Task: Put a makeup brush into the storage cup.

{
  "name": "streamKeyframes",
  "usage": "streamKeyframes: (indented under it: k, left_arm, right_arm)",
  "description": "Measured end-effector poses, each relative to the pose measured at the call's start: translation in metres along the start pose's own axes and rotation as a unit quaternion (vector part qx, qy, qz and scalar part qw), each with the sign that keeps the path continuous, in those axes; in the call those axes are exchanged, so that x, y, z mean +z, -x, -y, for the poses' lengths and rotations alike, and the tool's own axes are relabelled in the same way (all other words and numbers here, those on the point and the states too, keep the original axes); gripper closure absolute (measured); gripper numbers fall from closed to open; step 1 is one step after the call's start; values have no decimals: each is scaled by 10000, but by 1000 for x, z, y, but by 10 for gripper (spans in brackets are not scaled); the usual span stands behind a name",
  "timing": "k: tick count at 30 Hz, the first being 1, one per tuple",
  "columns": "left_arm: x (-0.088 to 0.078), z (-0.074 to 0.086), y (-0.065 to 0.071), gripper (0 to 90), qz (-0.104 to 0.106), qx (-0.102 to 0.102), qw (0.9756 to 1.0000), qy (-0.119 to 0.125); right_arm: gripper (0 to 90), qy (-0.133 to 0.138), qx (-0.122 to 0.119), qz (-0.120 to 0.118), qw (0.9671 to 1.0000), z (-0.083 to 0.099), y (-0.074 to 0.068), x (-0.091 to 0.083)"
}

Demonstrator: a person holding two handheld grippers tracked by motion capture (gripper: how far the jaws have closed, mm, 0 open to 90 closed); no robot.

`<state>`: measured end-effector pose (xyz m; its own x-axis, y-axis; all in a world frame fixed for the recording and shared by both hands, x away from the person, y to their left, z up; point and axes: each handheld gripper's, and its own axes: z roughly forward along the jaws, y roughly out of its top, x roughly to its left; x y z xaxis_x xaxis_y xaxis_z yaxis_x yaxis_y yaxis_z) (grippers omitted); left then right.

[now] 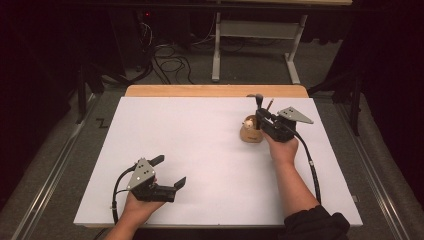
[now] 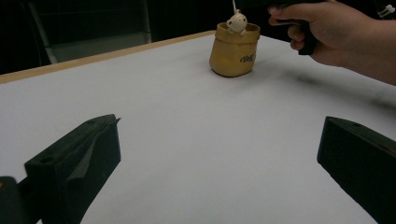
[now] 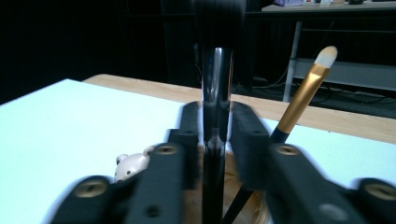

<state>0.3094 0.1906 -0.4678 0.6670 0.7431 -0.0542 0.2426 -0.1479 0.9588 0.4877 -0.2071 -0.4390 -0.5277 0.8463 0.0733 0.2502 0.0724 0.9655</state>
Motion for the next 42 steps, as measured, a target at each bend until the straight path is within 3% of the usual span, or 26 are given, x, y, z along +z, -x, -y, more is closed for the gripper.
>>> streamKeyframes:
  k: [6,24,31,38,42]
  left_arm:
    - [0,0,0,2,-4,11,10000,-9]
    - [1,0,1,2,3,19,10000,-21]
    - [1,0,1,2,-3,23,10000,-37]
    - [2,0,2,2,7,61,9999,-80]
    - [3,1,2,2,6,56,9999,-88]
  right_arm:
    - [557,70,-12,-80,9999,-5,0,-5]
    - [527,-102,-99,-129,9998,-8,-1,-14]
    - [385,-296,-141,-354,9988,-4,-7,-19]
    - [218,-457,-143,-417,9980,0,-10,-31]
    - [130,-408,-123,-430,9982,3,-11,-43]
